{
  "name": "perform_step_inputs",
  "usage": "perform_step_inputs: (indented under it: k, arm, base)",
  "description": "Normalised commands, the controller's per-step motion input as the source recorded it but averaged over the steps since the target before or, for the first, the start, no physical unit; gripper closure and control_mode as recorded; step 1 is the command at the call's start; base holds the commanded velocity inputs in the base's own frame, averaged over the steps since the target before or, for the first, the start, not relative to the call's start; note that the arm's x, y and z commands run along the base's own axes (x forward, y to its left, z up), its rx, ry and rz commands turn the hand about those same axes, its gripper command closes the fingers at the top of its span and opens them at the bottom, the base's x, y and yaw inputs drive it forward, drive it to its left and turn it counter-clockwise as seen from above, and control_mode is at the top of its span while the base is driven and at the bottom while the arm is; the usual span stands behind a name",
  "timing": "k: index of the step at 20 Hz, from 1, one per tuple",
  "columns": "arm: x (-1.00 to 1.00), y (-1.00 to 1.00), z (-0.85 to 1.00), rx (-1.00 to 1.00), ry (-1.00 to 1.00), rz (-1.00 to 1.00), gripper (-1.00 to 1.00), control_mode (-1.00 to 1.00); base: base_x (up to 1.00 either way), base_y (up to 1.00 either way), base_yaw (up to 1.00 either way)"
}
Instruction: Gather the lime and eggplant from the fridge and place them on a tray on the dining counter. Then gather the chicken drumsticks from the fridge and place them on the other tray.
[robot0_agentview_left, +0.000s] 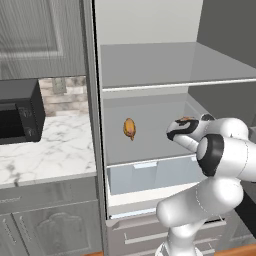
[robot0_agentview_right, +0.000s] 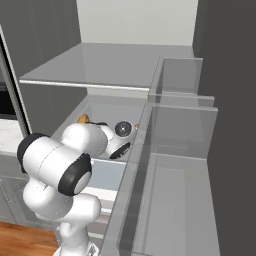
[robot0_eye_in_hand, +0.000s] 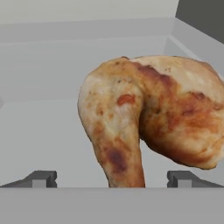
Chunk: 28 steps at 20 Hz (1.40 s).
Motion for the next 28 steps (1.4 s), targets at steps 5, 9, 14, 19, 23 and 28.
perform_step_inputs:
  k: [5,9,14,19,23,28]
  arm:
    - [0.01,0.0,0.0,0.0,0.0,0.0,-1.0,-1.0]
    - [0.03,0.0,0.0,0.0,0.0,0.0,-1.0,-1.0]
    - [0.0,0.0,0.0,0.0,0.0,0.0,-1.0,-1.0]
    - [0.01,0.0,0.0,0.0,0.01,0.0,-1.0,-1.0]
    - [0.0,0.0,0.0,0.0,0.0,0.0,1.0,-1.0]
    - [0.0,0.0,0.0,0.0,0.0,0.0,1.0,-1.0]
  base:
    - [0.0,0.0,0.0]
    - [0.0,0.0,0.0]
    - [0.0,0.0,0.0]
    - [0.0,0.0,0.0]
    - [0.0,0.0,0.0]
    - [0.0,0.0,0.0]
